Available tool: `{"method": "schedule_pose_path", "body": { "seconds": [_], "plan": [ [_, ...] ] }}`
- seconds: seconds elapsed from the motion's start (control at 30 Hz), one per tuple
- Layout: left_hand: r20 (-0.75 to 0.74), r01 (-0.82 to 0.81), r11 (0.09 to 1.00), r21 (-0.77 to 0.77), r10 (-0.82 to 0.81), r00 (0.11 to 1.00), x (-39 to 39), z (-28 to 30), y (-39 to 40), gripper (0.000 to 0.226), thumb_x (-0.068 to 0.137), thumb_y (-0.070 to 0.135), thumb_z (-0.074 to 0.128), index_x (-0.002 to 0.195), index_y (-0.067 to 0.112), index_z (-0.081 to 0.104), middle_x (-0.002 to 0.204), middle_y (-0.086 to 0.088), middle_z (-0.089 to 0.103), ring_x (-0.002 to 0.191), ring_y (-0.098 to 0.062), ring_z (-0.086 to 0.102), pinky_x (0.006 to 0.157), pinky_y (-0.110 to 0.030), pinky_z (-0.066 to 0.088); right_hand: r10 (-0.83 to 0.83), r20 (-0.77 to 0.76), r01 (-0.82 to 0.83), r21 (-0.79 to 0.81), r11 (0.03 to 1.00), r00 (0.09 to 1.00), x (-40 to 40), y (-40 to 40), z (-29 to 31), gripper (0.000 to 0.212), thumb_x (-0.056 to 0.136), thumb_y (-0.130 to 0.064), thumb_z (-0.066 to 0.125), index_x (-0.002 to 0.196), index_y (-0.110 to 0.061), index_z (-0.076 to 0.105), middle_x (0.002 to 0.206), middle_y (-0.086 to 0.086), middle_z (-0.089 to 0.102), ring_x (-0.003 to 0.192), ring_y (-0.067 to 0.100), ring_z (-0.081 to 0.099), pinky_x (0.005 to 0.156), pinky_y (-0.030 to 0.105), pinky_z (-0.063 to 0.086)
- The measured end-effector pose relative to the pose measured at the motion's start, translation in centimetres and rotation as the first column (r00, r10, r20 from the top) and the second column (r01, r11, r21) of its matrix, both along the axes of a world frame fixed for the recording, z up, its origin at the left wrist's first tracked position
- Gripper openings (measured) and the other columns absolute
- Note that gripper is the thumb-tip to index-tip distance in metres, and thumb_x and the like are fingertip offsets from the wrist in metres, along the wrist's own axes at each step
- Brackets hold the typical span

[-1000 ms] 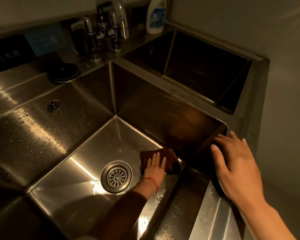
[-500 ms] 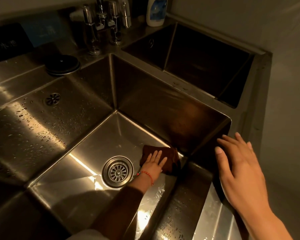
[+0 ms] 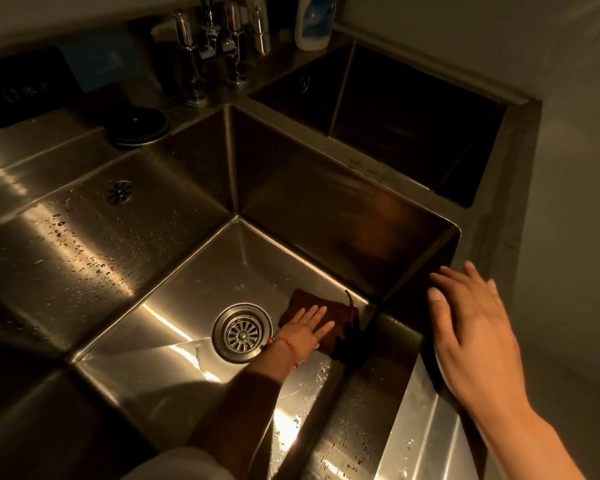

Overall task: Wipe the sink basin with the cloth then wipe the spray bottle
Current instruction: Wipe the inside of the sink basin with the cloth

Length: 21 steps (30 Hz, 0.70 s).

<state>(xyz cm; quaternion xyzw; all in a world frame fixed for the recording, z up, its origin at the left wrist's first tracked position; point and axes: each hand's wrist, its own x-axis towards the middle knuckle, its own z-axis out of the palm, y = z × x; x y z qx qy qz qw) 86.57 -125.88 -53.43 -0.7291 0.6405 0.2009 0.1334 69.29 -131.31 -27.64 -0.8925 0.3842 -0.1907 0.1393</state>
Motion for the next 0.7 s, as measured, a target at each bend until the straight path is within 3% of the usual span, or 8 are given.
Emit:
{"method": "schedule_pose_path", "body": {
  "seconds": [0.27,0.5,0.7],
  "plan": [
    [-0.003,-0.014,1.000,0.005,0.014,1.000,-0.7,-0.4,1.3,0.060,0.105,0.016,0.030,0.154,0.022,-0.003,0.160,-0.011,-0.017,0.148,-0.026,-0.014,0.121,-0.039,-0.004,0.002,-0.010,-0.002,0.014,1.000,1.000,-0.2,0.8,-0.1,0.048,0.090,-0.036,0.030,0.120,-0.009,0.058,0.131,0.010,0.055,0.136,0.018,0.028,0.116,0.037,0.013],
    [0.001,0.025,1.000,0.008,-0.025,1.000,-0.9,-0.3,2.5,0.080,0.097,0.005,0.050,0.154,0.024,-0.002,0.160,-0.009,-0.018,0.149,-0.025,-0.013,0.122,-0.038,-0.002,0.017,-0.018,-0.017,0.016,1.000,1.000,-0.5,1.5,-0.1,0.045,0.091,-0.034,0.032,0.120,-0.010,0.057,0.131,0.009,0.055,0.135,0.016,0.028,0.115,0.033,0.010],
    [-0.011,0.053,0.999,0.008,-0.053,0.999,-1.0,-0.1,5.0,0.069,0.100,0.006,0.040,0.154,0.024,0.002,0.161,-0.010,-0.015,0.149,-0.025,-0.011,0.122,-0.037,-0.002,0.023,-0.023,-0.022,0.039,0.999,0.999,-0.6,2.0,-0.1,0.043,0.092,-0.031,0.033,0.120,-0.010,0.057,0.130,0.010,0.055,0.135,0.018,0.029,0.114,0.032,0.010]
  ]
}}
